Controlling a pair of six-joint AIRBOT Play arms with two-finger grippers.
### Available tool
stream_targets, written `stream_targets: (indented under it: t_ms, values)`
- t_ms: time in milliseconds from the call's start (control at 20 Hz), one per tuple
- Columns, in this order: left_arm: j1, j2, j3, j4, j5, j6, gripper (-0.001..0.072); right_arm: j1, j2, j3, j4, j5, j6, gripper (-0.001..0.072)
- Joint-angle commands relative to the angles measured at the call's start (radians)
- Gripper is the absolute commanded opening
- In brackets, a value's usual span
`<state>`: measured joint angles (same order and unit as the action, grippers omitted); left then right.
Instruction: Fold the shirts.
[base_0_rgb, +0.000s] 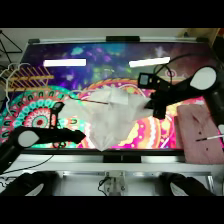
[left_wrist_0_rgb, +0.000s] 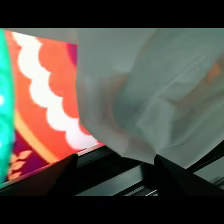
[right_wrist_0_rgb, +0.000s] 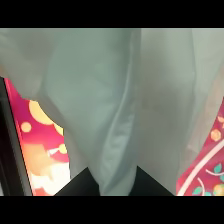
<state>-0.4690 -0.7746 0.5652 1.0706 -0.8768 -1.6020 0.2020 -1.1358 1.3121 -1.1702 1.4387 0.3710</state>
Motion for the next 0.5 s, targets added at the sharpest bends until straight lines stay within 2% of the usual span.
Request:
stream_targets:
  t_ms: [0,150,200,250,300,350,400,450]
  values:
    - [-0.109,-0.109,-0.074,-0.173,0.312,0.004,0.059,0.001,0.005,0.001,0.014,0.004,0.054,0.0051]
    - [-0.152,-0.234,-0.074,-0.173,0.432,0.038,0.0588,0.001,0.005,0.001,0.018,0.017,0.076,0.0051]
    - [-0.153,-0.266,-0.074,-0.173,0.457,0.086,0.0569,0.001,0.005,0.001,0.019,0.024,0.083,0.0051]
    - [-0.153,-0.29,-0.074,-0.173,0.488,0.108,0.0531,0.001,0.005,0.001,0.019,0.032,0.085,0.0052]
    - [-0.153,-0.304,-0.073,-0.173,0.512,0.11,0.0524,0.001,0.005,0.001,0.019,0.039,0.085,0.0052]
    - [-0.153,-0.315,-0.073,-0.174,0.531,0.108,0.0388,0.001,0.005,0.001,0.019,0.043,0.086,0.0051]
    - [-0.153,-0.316,-0.073,-0.174,0.542,0.105,0.0098,0.001,0.005,0.001,0.018,0.047,0.089,0.0052]
    - [-0.151,-0.311,-0.07,-0.174,0.546,0.106,0.0053,0.001,0.005,0.001,0.018,0.05,0.089,0.0052]
